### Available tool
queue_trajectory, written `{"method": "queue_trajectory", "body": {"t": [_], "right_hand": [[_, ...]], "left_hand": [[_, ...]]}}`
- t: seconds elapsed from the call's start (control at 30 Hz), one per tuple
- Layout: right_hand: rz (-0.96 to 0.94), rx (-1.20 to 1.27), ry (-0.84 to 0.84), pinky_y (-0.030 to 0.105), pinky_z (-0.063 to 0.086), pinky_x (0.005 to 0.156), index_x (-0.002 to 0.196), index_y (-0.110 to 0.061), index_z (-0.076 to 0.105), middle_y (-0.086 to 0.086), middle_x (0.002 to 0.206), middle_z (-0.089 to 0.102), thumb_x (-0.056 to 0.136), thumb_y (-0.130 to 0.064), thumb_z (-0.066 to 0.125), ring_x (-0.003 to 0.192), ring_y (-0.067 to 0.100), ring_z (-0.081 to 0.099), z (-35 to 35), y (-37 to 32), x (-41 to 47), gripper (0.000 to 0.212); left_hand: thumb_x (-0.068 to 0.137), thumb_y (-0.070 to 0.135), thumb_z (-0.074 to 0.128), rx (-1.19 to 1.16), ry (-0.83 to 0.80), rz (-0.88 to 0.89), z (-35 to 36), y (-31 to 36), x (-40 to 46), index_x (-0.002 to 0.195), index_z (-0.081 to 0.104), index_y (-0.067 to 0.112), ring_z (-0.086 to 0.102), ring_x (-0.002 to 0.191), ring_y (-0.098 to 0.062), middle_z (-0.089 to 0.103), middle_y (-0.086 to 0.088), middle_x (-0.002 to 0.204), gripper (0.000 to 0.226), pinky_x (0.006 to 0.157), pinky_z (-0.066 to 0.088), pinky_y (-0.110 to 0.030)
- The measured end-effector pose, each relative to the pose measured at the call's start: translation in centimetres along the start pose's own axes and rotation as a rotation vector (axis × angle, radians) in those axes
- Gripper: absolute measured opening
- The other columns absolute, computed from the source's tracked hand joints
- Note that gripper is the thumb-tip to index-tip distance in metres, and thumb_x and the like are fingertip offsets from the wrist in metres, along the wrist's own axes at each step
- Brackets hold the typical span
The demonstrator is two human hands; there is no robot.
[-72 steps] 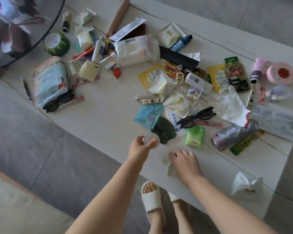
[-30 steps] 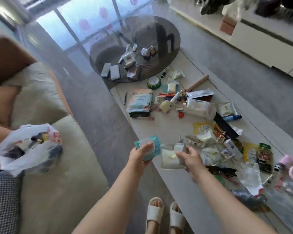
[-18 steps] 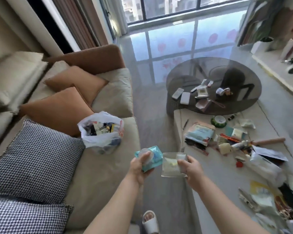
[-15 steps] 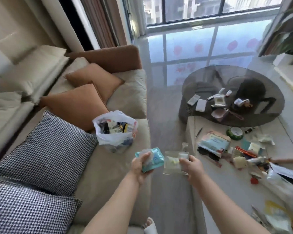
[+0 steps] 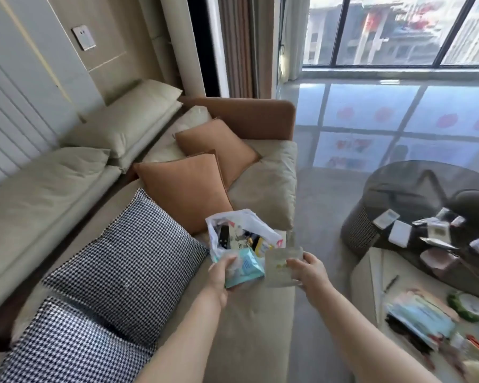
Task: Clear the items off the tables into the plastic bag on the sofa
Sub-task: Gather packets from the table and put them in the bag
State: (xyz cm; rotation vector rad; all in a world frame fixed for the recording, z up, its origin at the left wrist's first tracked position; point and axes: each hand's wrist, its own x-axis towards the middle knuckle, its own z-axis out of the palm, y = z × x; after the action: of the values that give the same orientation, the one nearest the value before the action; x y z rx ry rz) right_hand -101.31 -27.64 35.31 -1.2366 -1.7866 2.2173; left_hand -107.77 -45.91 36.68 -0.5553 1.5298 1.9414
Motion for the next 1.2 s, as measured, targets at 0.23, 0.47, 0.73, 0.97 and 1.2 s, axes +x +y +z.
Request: {"method": "queue_trajectory", "body": {"t": [0.23,0.47,0.73,0.97,1.2], "right_hand": [[-0.046,-0.291,-0.048,0.03,0.045,0.059,0.089,-0.009,0.06,0.007,0.079,0.062,0.084,0.0,0.058,0.069,0.022,0.057,4.1,-1.0,8.9,0.011],[-0.022,-0.521,-0.061,0.025,0.045,0.056,0.104,-0.013,0.06,-0.003,0.077,0.063,0.086,-0.007,0.054,0.065,0.014,0.058,8.1,-1.2,19.4,0.02],[-0.115,-1.011,-0.136,0.028,0.036,0.058,0.101,-0.016,0.058,0.003,0.098,0.058,0.089,-0.017,0.043,0.078,0.018,0.05,11.8,2.9,28.5,0.019],[-0.023,-1.12,-0.121,0.031,0.044,0.06,0.092,-0.019,0.044,0.002,0.098,0.058,0.092,-0.012,0.037,0.077,0.021,0.053,13.3,8.0,32.0,0.01],[-0.022,-1.203,-0.358,0.032,0.05,0.061,0.141,-0.028,0.028,0.001,0.107,0.063,0.087,-0.005,0.037,0.087,0.022,0.062,14.2,9.1,33.1,0.06]], "left_hand": [[0.083,0.028,0.069,0.055,0.168,0.003,-2.3,2.1,6.9,0.12,0.058,0.009,0.064,0.103,-0.033,0.066,-0.015,0.114,0.043,0.098,0.048,-0.045],[0.078,0.013,0.07,-0.033,0.373,-0.022,-2.6,4.1,15.1,0.117,0.056,0.014,0.063,0.096,-0.03,0.067,-0.01,0.106,0.041,0.095,0.046,-0.045],[0.076,0.015,0.076,-0.035,0.385,-0.159,-0.1,1.3,26.8,0.117,0.055,0.012,0.068,0.084,-0.024,0.069,-0.01,0.1,0.047,0.055,0.051,-0.027],[0.076,0.026,0.076,-0.169,0.54,-0.293,2.3,-3.2,34.4,0.135,0.036,0.009,0.054,0.116,-0.037,0.051,-0.018,0.131,0.074,0.099,0.046,-0.048],[0.073,0.016,0.078,0.158,0.701,-0.276,-0.6,-4.1,34.8,0.129,0.04,0.01,0.048,0.066,-0.01,0.049,0.001,0.089,0.068,0.055,0.04,-0.023]]}}
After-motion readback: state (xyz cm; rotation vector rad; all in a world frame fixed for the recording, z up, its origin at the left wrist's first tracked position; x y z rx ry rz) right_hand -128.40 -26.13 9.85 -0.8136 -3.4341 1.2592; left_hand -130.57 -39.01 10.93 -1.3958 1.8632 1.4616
